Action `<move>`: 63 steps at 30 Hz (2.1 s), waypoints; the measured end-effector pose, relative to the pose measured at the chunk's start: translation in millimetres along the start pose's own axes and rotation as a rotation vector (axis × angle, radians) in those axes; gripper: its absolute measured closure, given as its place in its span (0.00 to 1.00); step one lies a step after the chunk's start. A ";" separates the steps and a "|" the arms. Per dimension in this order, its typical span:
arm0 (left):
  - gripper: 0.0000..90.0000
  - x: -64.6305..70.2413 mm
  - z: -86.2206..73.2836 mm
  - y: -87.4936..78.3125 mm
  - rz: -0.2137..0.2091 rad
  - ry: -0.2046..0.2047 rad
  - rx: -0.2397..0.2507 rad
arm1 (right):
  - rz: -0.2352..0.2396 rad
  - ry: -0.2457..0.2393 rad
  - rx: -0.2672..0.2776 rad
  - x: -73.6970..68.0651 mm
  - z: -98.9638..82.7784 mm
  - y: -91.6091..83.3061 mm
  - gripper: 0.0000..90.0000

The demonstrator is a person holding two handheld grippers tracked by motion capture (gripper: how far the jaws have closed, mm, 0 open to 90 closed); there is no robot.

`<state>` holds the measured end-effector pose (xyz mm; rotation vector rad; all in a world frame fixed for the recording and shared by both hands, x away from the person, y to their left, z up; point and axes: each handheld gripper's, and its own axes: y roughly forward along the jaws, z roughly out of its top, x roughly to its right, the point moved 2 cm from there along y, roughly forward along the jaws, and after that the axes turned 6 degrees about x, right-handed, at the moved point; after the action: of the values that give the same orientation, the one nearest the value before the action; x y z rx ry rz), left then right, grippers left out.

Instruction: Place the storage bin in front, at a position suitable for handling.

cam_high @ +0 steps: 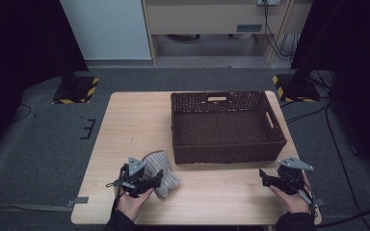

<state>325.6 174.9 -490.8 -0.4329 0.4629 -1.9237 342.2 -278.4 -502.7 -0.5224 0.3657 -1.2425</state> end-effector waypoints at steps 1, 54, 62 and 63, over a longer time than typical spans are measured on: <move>0.24 1.8 0.1 2.8 0.000 -0.003 -0.003 | 0.002 -0.006 0.000 1.0 0.5 1.7 0.16; 0.69 -116.9 1.2 -7.1 0.130 -0.018 -0.063 | 0.021 0.011 -0.019 0.8 -0.6 7.1 0.15; 0.59 -115.6 -6.5 5.2 0.117 0.002 -0.123 | 0.019 0.023 0.002 1.5 1.7 4.0 0.16; 0.56 -114.7 -6.4 5.0 0.115 -0.009 -0.113 | 0.017 0.024 0.009 1.9 2.6 3.2 0.16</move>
<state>369.2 279.8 -508.8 -0.4777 0.5807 -1.7902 346.7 -279.0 -502.3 -0.4962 0.3834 -1.2345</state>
